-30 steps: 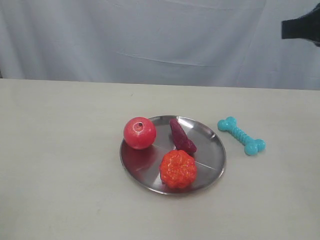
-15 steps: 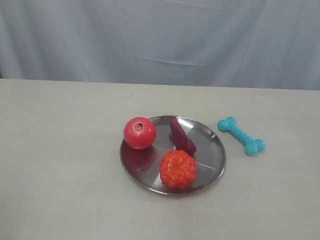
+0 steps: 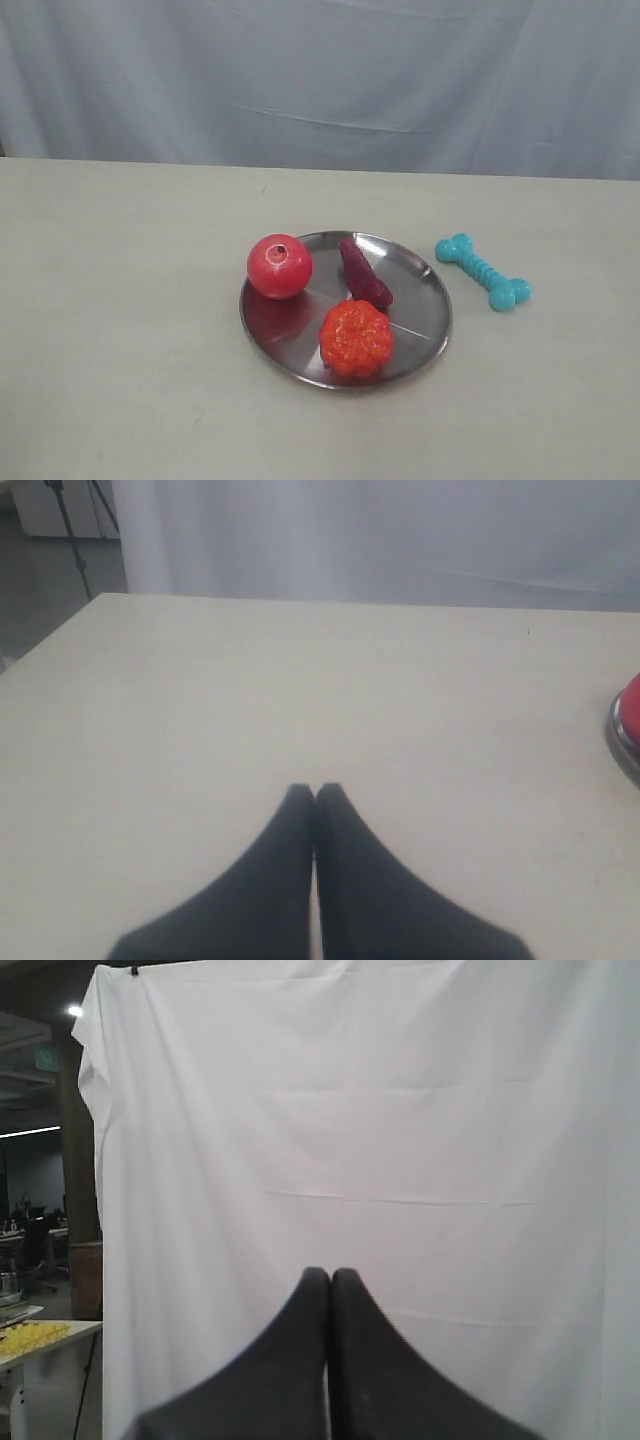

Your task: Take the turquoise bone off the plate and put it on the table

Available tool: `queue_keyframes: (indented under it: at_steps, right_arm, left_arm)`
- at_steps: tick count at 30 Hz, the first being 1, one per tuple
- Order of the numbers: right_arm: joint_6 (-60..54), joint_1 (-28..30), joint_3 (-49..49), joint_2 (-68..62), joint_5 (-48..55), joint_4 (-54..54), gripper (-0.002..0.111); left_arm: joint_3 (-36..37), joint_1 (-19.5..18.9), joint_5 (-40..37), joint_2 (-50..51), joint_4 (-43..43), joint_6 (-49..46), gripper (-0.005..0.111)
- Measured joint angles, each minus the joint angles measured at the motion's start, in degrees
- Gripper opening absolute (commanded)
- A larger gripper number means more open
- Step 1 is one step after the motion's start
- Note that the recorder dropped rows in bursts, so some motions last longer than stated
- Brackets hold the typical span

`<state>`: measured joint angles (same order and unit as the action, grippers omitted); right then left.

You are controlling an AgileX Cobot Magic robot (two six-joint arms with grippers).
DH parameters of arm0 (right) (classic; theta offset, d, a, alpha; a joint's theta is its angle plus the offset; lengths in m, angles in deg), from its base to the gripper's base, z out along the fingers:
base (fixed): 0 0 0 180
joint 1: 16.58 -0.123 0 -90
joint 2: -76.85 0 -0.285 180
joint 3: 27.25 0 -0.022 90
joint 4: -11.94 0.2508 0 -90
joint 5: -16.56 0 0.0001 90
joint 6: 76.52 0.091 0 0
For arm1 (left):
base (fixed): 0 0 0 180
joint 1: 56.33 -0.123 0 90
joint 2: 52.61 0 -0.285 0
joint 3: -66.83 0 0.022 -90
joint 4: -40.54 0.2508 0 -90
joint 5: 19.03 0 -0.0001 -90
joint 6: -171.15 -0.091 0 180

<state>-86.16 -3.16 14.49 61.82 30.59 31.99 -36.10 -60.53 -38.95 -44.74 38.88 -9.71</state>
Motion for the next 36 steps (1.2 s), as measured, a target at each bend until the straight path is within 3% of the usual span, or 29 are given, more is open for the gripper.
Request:
queue_keyframes:
  at_steps: [9, 16, 20, 27, 36]
  right_arm:
    - [0.1, 0.1, 0.0, 3.0, 0.0, 0.1, -0.001]
    - [0.7, 3.3, 1.5, 5.3, 2.6, -1.4, -0.001]
    - [3.0, 6.7, 7.1, 6.9, 2.1, -1.8, -0.001]
    - [6.0, 8.5, 28.4, 7.0, -4.5, -1.8, -0.001]
    - [11.8, 8.5, 32.7, 6.9, -10.2, -1.8, -0.001]
  left_arm:
    - [0.0, 0.0, 0.0, 0.0, 0.0, 0.0, 0.0]
    - [0.0, 0.0, 0.0, 0.0, 0.0, 0.0, 0.0]
    - [0.0, 0.0, 0.0, 0.0, 0.0, 0.0, 0.0]
    - [0.0, 0.0, 0.0, 0.0, 0.0, 0.0, 0.0]
    - [0.0, 0.0, 0.0, 0.0, 0.0, 0.0, 0.0]
